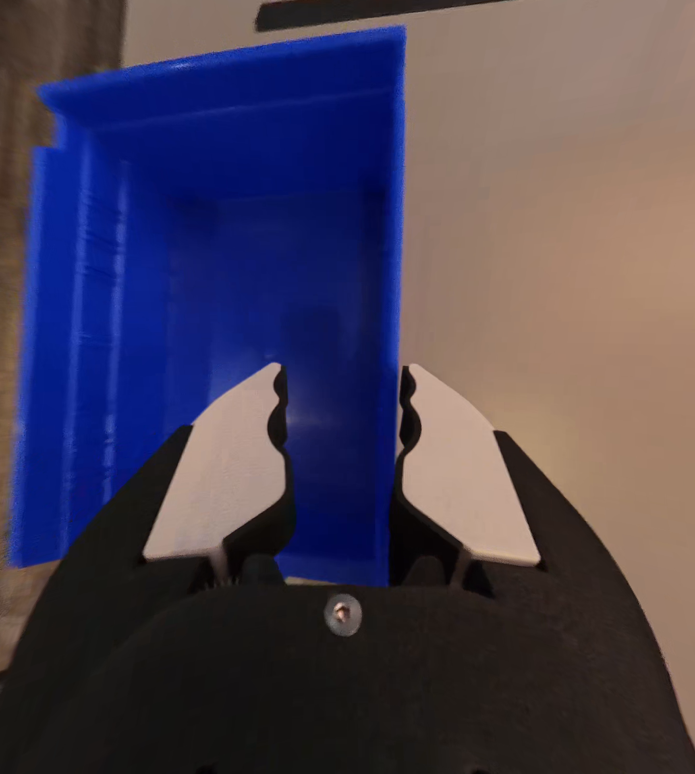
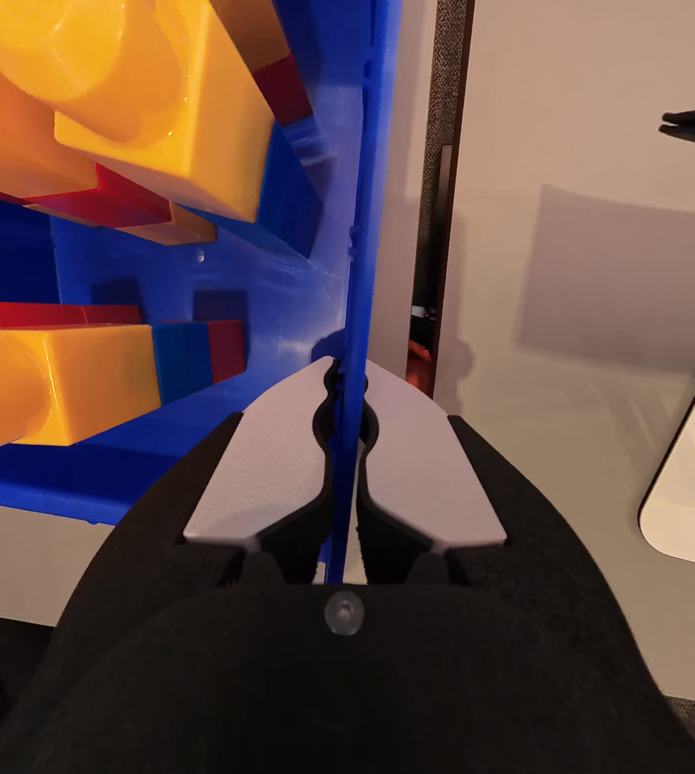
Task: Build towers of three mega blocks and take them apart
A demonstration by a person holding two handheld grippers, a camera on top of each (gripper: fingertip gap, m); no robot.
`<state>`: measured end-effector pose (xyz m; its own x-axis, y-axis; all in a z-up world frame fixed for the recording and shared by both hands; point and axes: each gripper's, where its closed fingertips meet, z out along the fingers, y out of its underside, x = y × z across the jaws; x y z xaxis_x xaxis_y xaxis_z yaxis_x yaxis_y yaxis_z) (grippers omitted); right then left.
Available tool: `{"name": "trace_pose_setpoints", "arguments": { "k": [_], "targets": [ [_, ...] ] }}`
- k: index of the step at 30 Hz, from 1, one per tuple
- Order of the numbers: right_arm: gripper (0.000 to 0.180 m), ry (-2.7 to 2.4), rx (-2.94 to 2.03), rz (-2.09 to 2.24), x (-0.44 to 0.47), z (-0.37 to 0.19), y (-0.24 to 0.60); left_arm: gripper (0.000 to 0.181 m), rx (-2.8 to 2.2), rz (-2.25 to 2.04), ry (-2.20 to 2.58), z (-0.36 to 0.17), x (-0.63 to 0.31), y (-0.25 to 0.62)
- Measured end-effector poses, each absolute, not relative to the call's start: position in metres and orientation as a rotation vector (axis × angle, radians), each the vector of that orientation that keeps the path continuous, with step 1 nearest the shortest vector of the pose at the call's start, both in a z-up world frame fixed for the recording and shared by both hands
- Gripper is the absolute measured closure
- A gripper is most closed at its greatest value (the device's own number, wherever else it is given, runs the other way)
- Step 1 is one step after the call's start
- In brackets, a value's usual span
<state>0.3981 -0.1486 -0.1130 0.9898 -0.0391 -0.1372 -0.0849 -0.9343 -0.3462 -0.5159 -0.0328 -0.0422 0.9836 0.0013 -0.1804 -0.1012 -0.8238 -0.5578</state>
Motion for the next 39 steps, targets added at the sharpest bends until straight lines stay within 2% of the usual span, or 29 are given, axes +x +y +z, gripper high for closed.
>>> {"name": "trace_pose_setpoints", "arguments": {
  "k": [4, 9, 13, 14, 15, 23, 30, 39],
  "targets": [
    [0.174, 0.090, -2.775, 0.183, 0.398, -0.113, -0.149, 0.128, -2.638, 0.032, 0.086, -0.059, -0.494, -0.037],
    [0.174, 0.089, -2.775, 0.186, 0.398, -0.113, -0.149, 0.139, -2.772, 0.178, 0.101, -0.085, -0.503, -0.035],
    [0.174, 0.092, -2.772, 0.196, 0.398, -0.113, -0.149, 0.163, -2.879, 0.209, 0.120, -0.109, -0.501, -0.035],
    [0.174, 0.091, -2.772, 0.196, 0.398, -0.113, -0.149, 0.174, -2.883, 0.255, 0.124, -0.111, -0.506, -0.033],
    [0.174, 0.090, -2.772, 0.196, 0.397, -0.113, -0.149, 0.176, -2.886, 0.267, 0.140, -0.111, -0.507, -0.031],
    [0.174, 0.086, -2.772, 0.191, 0.397, -0.113, -0.150, 0.175, -2.898, 0.286, 0.228, -0.111, -0.487, 0.000],
    [0.173, 0.102, -2.768, 0.220, 0.396, -0.114, -0.151, 0.174, -2.889, 0.273, 0.297, -0.111, -0.433, 0.031],
    [0.173, 0.062, -2.782, 0.274, 0.391, -0.114, -0.154, 0.176, -2.874, 0.168, 0.245, -0.112, -0.360, 0.024]
  ]
}}
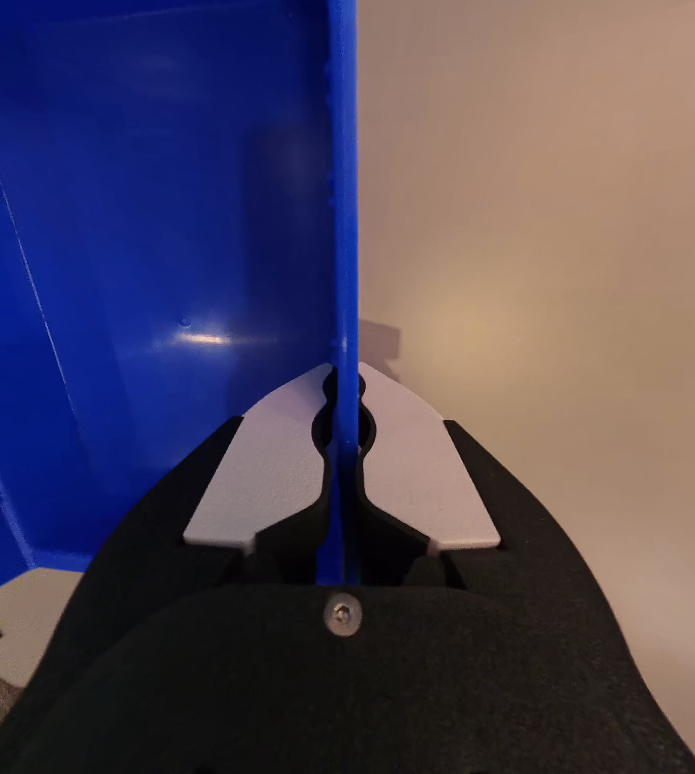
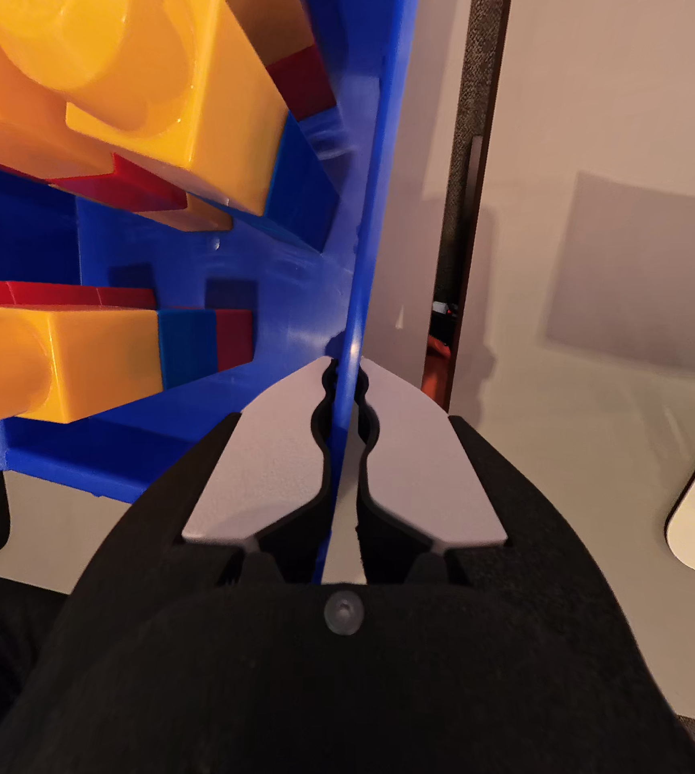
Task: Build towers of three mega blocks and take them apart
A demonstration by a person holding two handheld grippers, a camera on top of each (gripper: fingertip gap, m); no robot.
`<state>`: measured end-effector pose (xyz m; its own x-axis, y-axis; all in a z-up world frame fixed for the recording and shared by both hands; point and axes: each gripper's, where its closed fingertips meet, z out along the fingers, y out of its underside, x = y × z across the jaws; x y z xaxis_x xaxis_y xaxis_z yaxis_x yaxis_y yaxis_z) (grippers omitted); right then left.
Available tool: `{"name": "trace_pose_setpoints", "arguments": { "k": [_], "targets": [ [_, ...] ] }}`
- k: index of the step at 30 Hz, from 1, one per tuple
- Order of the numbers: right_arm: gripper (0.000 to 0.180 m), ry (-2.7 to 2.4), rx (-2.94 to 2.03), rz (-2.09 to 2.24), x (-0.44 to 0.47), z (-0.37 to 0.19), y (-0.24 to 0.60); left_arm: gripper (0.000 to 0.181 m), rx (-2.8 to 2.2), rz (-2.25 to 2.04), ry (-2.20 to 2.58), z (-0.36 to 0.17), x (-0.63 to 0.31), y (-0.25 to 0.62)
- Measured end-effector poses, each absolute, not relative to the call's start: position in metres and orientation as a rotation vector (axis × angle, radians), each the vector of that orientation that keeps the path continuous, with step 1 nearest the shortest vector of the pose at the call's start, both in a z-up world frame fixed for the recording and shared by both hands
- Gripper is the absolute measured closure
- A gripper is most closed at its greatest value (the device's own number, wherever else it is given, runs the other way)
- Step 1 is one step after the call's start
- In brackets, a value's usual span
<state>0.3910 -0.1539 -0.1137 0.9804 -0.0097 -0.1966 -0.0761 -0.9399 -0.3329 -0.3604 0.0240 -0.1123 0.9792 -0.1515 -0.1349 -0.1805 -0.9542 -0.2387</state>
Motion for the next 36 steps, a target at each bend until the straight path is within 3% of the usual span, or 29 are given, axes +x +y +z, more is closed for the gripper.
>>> {"name": "trace_pose_setpoints", "arguments": {
  "k": [18, 29, 36],
  "targets": [
    [0.173, 0.310, -2.912, 0.171, 0.376, -0.125, -0.168, 0.161, -2.875, -0.140, 0.274, -0.113, -0.211, -0.016],
    [0.175, 0.409, -3.007, 0.235, 0.371, -0.131, -0.173, 0.131, -2.757, -0.787, 0.143, -0.102, -0.147, -0.018],
    [0.175, 0.392, -3.004, 0.248, 0.371, -0.131, -0.173, 0.126, -2.654, -0.998, 0.107, -0.090, -0.147, -0.020]
  ]
}}
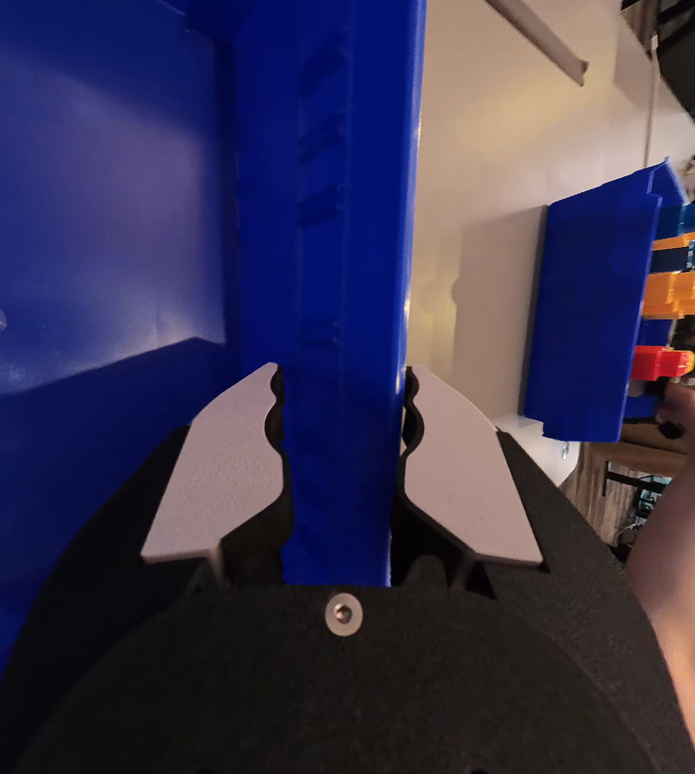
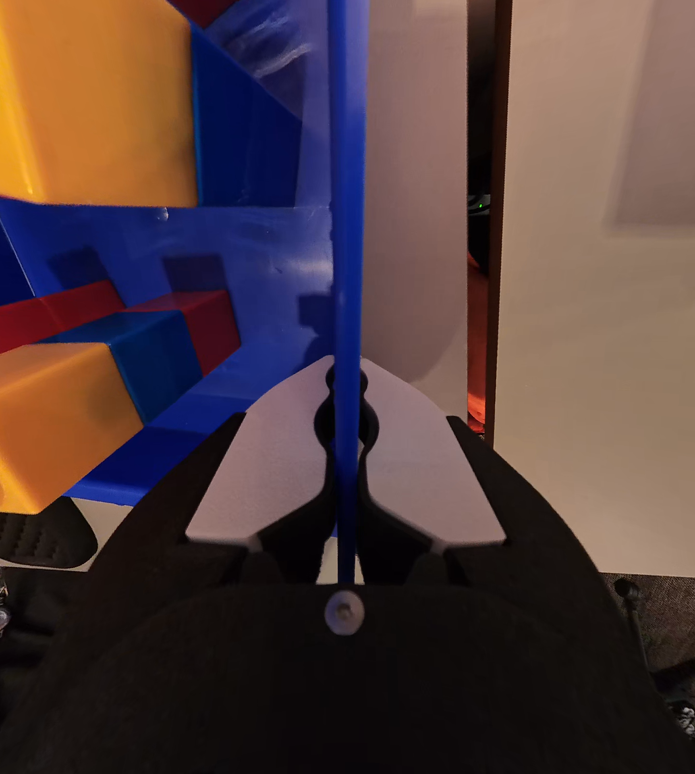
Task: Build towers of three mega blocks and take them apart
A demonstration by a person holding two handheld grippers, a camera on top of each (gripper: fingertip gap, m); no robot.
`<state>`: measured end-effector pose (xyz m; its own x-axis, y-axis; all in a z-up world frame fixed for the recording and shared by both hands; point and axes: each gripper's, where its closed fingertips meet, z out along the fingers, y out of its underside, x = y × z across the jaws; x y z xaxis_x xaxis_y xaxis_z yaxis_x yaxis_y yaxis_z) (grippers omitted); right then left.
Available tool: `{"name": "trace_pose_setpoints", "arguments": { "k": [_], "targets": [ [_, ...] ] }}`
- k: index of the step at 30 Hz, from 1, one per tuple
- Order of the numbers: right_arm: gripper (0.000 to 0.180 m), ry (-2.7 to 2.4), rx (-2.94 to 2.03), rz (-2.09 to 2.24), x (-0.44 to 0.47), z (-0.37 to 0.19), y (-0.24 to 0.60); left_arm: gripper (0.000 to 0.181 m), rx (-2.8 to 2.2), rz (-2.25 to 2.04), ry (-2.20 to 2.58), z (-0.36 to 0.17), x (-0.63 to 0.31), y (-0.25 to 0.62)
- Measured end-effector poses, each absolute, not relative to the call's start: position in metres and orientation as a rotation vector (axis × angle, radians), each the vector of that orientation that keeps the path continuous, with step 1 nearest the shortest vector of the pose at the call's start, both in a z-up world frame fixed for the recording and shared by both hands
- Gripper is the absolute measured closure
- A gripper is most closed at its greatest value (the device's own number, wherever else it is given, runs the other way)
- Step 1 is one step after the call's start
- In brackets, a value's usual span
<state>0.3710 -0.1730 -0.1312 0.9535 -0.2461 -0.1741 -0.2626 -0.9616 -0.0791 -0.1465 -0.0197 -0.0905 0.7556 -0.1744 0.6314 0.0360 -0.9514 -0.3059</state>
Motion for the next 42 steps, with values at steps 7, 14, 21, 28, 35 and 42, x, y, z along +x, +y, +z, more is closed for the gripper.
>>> {"name": "trace_pose_setpoints", "arguments": {
  "k": [7, 14, 21, 28, 35, 42],
  "targets": [
    [0.175, 0.387, -2.992, 0.272, 0.373, -0.129, -0.173, 0.138, -2.532, -1.050, 0.186, -0.050, -0.155, -0.024],
    [0.175, 0.313, -3.034, 0.194, 0.382, -0.109, -0.179, 0.139, -2.404, -1.029, 0.382, -0.003, -0.163, -0.053],
    [0.175, 0.288, -3.023, 0.271, 0.375, -0.094, -0.183, 0.141, -2.274, -1.013, 0.429, 0.029, -0.200, -0.085],
    [0.175, 0.249, -3.020, 0.285, 0.352, -0.065, -0.178, 0.142, -2.221, -0.980, 0.354, 0.030, -0.262, -0.115],
    [0.175, 0.103, -3.002, 0.323, 0.286, -0.026, -0.152, 0.145, -2.131, -1.041, 0.265, 0.032, -0.301, -0.138],
    [0.175, -0.152, -2.975, 0.349, 0.176, 0.019, -0.109, 0.144, -2.100, -1.036, 0.225, 0.028, -0.337, -0.159]
  ]
}}
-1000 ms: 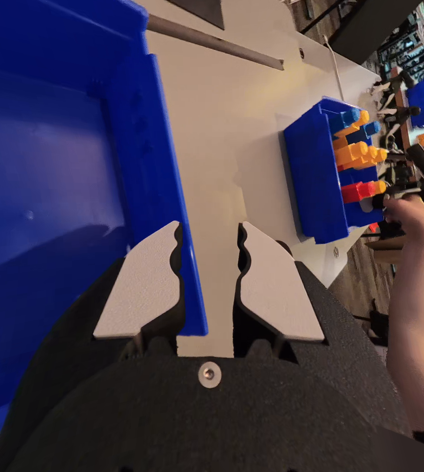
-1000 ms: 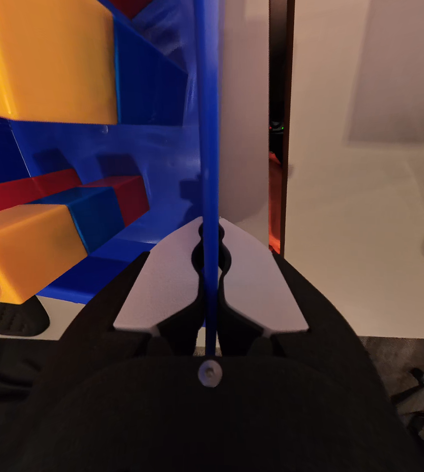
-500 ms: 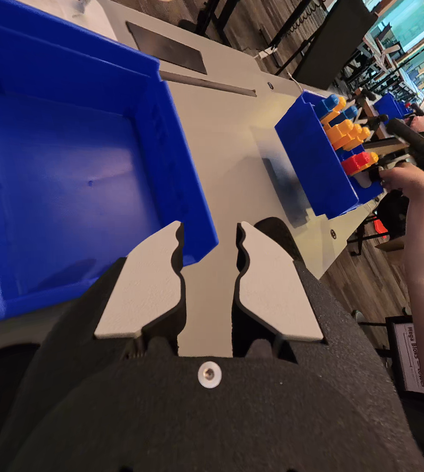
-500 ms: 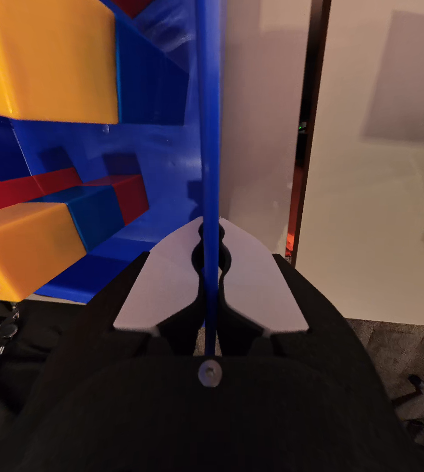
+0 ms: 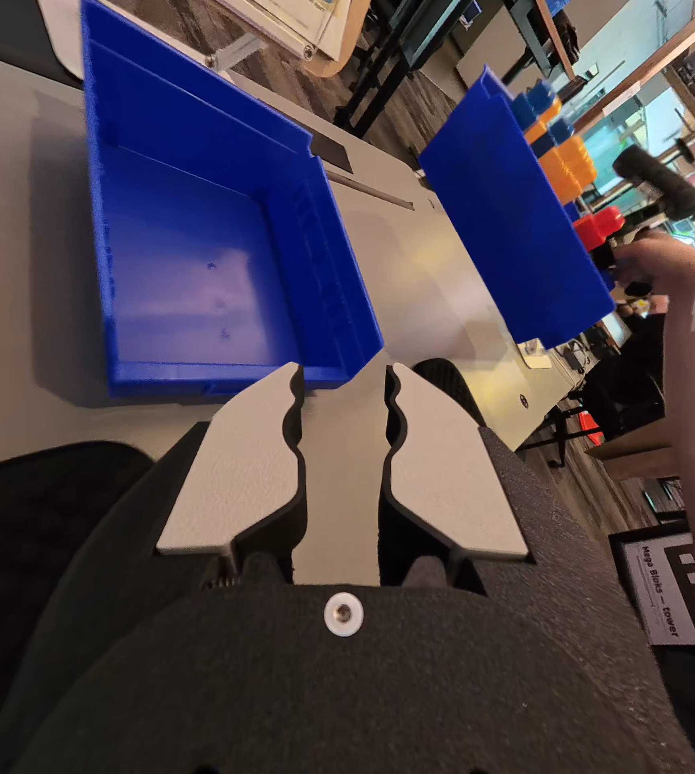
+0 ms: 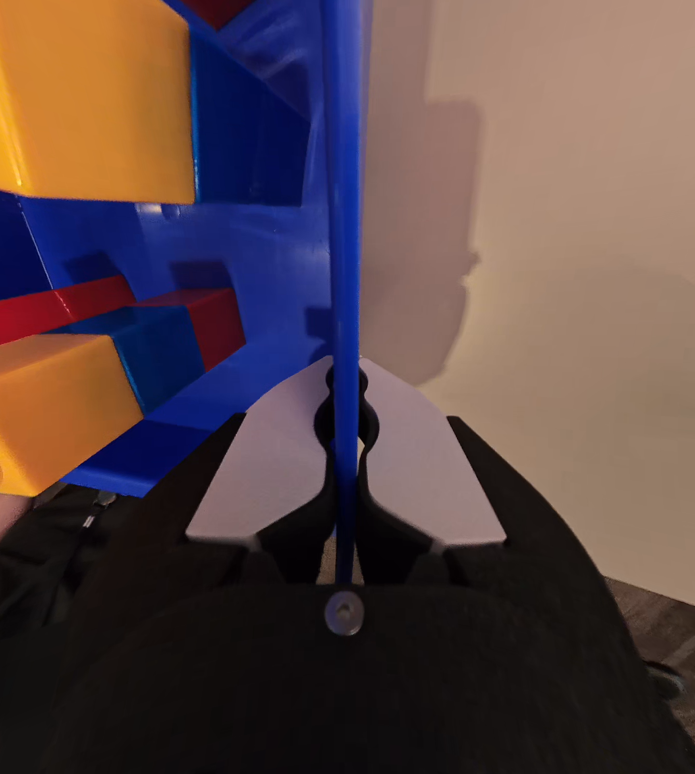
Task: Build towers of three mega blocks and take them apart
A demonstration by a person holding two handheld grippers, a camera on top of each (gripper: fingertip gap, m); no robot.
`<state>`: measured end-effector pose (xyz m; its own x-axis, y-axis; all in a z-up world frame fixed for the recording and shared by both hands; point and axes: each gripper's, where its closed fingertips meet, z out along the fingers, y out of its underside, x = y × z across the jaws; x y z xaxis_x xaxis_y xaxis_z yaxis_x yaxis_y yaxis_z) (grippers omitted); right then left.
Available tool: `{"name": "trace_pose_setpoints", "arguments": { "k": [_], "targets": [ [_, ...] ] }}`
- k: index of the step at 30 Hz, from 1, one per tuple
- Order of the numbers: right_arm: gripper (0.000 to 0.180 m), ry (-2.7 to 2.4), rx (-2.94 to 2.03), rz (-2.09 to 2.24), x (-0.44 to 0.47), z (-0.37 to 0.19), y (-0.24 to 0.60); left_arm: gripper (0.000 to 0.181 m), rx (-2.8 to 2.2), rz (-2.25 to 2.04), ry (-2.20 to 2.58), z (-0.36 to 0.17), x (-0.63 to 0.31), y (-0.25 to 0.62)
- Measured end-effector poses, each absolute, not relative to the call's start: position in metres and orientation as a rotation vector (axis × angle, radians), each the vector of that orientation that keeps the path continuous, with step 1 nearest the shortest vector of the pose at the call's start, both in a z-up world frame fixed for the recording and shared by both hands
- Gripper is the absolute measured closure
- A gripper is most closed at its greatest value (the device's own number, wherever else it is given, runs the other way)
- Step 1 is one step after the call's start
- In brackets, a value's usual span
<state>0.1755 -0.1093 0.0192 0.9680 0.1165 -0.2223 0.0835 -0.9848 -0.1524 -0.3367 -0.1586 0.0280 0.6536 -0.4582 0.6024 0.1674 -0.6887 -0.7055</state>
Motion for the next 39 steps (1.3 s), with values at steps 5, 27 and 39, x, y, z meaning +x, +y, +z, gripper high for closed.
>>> {"name": "trace_pose_setpoints", "arguments": {
  "k": [5, 27, 39],
  "targets": [
    [0.175, -0.381, -2.951, 0.392, 0.070, 0.041, -0.079, 0.144, -2.087, -0.936, 0.143, 0.025, -0.384, -0.174],
    [0.175, -1.214, -2.764, 0.602, -0.390, 0.031, -0.012, 0.139, -2.074, -0.220, -0.311, -0.004, -0.629, -0.267],
    [0.175, -1.173, -2.780, 0.579, -0.490, -0.047, 0.013, 0.137, -2.090, -0.105, -0.329, -0.022, -0.650, -0.270]
  ]
}}
